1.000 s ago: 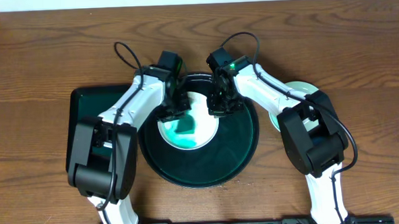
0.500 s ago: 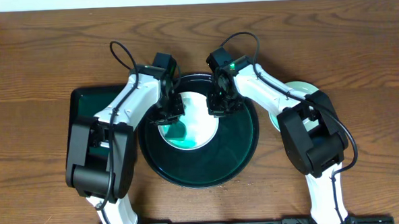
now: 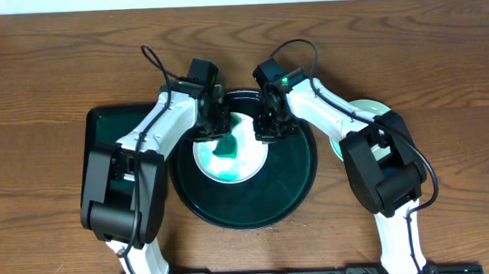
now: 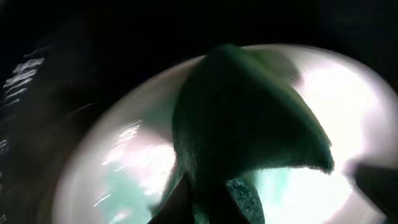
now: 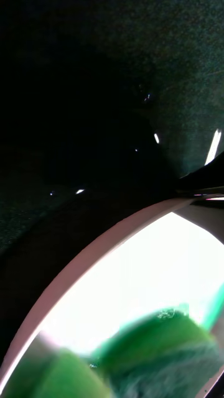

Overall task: Clean dirty plates on tray and stack at the side
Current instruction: 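Scrub the last plate with the sponge in the left gripper, then retract left gripper with sponge to the dark green tray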

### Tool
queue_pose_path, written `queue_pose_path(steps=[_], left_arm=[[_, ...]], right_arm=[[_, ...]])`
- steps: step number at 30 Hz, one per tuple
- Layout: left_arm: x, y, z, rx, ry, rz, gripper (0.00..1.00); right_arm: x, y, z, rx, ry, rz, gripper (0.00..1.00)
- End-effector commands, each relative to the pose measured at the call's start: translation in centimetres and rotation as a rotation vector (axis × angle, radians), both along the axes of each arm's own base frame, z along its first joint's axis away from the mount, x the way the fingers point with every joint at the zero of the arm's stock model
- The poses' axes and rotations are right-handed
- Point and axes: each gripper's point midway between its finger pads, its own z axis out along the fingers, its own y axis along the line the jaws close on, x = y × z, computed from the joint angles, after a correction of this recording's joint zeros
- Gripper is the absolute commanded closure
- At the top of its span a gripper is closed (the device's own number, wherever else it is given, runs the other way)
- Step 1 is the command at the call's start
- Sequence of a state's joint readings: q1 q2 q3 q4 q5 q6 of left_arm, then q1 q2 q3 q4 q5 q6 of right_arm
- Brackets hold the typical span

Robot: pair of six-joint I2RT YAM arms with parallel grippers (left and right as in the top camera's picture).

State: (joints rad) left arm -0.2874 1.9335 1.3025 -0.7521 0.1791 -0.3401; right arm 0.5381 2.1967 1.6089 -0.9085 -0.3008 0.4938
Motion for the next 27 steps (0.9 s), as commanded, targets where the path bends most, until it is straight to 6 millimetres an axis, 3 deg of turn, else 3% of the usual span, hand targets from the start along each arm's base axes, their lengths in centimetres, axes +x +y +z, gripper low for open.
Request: queue_pose_path(steps=[1,4,7,10,13,18,22,27], left_arm=[[-0.7,6.9,-0.5,0.348,0.002,0.216,0.93],[-2.9,6.2,-0.6,0.313,0.098,0.203,0.93],[-4.7,1.6,-0.6,0.054,0.205,0.048,0.93],[-5.5,-3.6,0.8,-0.269,0.225,-0.135,0.93],[-5.1,-5.5,1.8,-0.394,0.192,-0.193,0.93],[-2.0,-4.5,2.1,-0.387,0.09,-0.162,0.93],[1.1,-0.3,4.4,-0.287,0.033,-0.03,0.92],[3.3,6.2,9.3,-0.121,-0.074,0.115,0.93]], right_arm=[[-0.1,-1.3,-1.3,-0.062,0.011,-0.033,0.99],[-0.1,-1.3,-1.3,-0.061,0.009,-0.03,0.99],[-0.1,-1.3,-1.3,-0.061,0.009,-0.03,0.99],[-0.1,-1.3,-1.3,-0.06,0.009,-0.03,0.99],[-0.1,-1.3,-1.3,-0.06,0.009,-0.03,0.99],[-0.2,-1.2,-1.3,-0.056,0.015,-0.029,0.99],[-0.2,-1.2,-1.3,-0.055,0.013,-0.022,0.99],[-0.2,-0.8,-1.1,-0.028,0.005,0.013,0.99]])
